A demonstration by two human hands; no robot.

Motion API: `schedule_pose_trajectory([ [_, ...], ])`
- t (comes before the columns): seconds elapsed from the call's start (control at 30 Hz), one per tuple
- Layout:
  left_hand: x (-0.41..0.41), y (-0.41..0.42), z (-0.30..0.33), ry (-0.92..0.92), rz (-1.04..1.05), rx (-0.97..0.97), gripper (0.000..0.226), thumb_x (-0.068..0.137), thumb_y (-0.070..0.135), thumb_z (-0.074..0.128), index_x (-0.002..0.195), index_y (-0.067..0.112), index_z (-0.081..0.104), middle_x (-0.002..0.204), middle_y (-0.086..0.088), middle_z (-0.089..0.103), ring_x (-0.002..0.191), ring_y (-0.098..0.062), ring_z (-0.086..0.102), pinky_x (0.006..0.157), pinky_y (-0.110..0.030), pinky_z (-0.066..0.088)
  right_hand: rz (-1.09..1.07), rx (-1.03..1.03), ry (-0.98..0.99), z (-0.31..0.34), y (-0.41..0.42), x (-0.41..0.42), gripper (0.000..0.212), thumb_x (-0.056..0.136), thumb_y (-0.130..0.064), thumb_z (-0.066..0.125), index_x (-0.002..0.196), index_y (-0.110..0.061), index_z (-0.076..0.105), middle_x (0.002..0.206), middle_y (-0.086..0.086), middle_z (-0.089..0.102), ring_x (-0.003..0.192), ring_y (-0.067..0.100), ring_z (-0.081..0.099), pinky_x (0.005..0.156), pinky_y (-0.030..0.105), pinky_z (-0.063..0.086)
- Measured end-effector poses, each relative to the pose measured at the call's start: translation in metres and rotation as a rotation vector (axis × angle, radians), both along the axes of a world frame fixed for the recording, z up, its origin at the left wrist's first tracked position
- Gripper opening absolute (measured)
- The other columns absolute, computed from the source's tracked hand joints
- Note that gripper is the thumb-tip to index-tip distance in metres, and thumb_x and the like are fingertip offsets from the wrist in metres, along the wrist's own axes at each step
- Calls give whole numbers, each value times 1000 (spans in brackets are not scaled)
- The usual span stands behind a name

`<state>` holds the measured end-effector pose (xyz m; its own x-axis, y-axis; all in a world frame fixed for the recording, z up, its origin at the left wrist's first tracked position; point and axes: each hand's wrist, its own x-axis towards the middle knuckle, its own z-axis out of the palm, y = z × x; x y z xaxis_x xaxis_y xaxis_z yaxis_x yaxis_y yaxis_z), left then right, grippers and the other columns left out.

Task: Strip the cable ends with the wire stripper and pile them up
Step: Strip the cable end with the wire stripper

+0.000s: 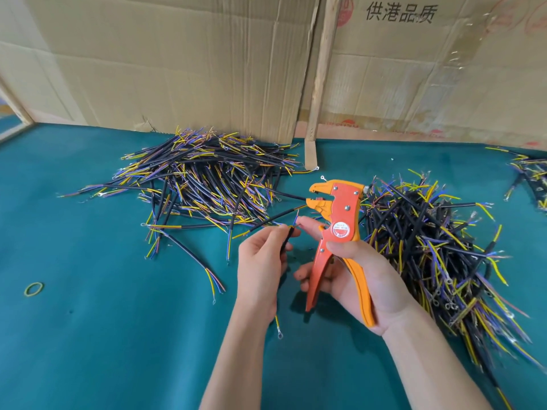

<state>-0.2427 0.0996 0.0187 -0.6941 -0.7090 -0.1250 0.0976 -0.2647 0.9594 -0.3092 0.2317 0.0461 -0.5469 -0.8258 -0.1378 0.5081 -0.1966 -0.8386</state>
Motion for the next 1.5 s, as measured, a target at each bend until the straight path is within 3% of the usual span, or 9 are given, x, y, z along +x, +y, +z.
schedule_pose_trajectory([
  [0.1, -2, -5, -3, 34, -3, 12, 23, 92, 25, 65, 83, 9, 78, 65, 6, 52, 55, -13, 30, 51, -30, 22, -23, -4, -26, -4, -1, -2, 66, 70, -29, 74, 133, -13, 68, 130, 14, 66, 79, 37, 68, 72, 44, 58],
  [0.2, -3, -7, -5, 68, -6, -8, 38, 83, 31, 64, 89, -6, 69, 67, 0, 54, 58, -16, 26, 53, -34, 18, -18, -13, -30, -7, 0, -4, 67, 73, -29, 72, 137, -12, 64, 137, 12, 66, 81, 36, 69, 72, 43, 59],
  [0.3, -1, -9, -4, 105, 11, -6, 20, 86, 26, 65, 76, 14, 76, 75, -9, 50, 57, -13, 31, 52, -30, 21, -11, -2, -26, -8, 1, -6, 63, 79, -22, 69, 140, -11, 60, 140, 8, 64, 85, 36, 71, 75, 45, 59],
  [0.4, 0, -15, -4, 134, 41, -5, 27, 95, 15, 63, 72, 19, 78, 80, -6, 64, 59, -12, 35, 51, -26, 23, -31, 78, -80, -10, 2, -9, 50, 80, -15, 67, 130, -9, 68, 128, 23, 68, 86, 41, 71, 77, 53, 59],
  [0.53, 2, -21, -6, 149, 57, -24, 30, 97, 13, 62, 73, 18, 78, 81, -8, 62, 58, -11, 34, 51, -27, 23, 69, 183, -106, -11, 3, -8, 41, 83, -14, 70, 123, -5, 71, 110, 33, 68, 90, 46, 70, 81, 59, 58],
  [0.8, 5, -21, -7, 169, 21, -36, 13, 84, 27, 69, 73, 22, 74, 66, 1, 60, 54, -11, 37, 47, -17, 31, 142, 180, -69, -11, 0, -9, 60, 78, -31, 86, 126, 0, 67, 92, 25, 66, 75, 37, 67, 75, 52, 58],
  [0.97, 5, -21, -9, 107, 23, -112, 14, 85, 33, 68, 77, 23, 74, 67, 4, 62, 55, -8, 42, 51, -17, 33, 176, 164, -21, -8, 4, -7, 55, 79, -24, 86, 124, 2, 66, 85, 23, 63, 72, 37, 65, 72, 50, 56],
  [1.37, 2, -17, -10, 64, 58, -282, 13, 96, 15, 69, 85, 18, 76, 65, 12, 62, 56, -3, 48, 57, -15, 37, 163, 201, 25, -2, 8, -8, 39, 86, -23, 75, 112, 6, 68, 73, 20, 55, 61, 34, 57, 61, 46, 55],
  [1.5, 2, -15, -7, 68, 68, -327, 12, 94, 14, 70, 85, 18, 76, 65, 9, 61, 65, -8, 54, 67, -22, 43, 175, 195, 26, -2, 9, -7, 42, 84, -26, 77, 111, 5, 68, 73, 20, 54, 61, 34, 56, 60, 46, 54],
])
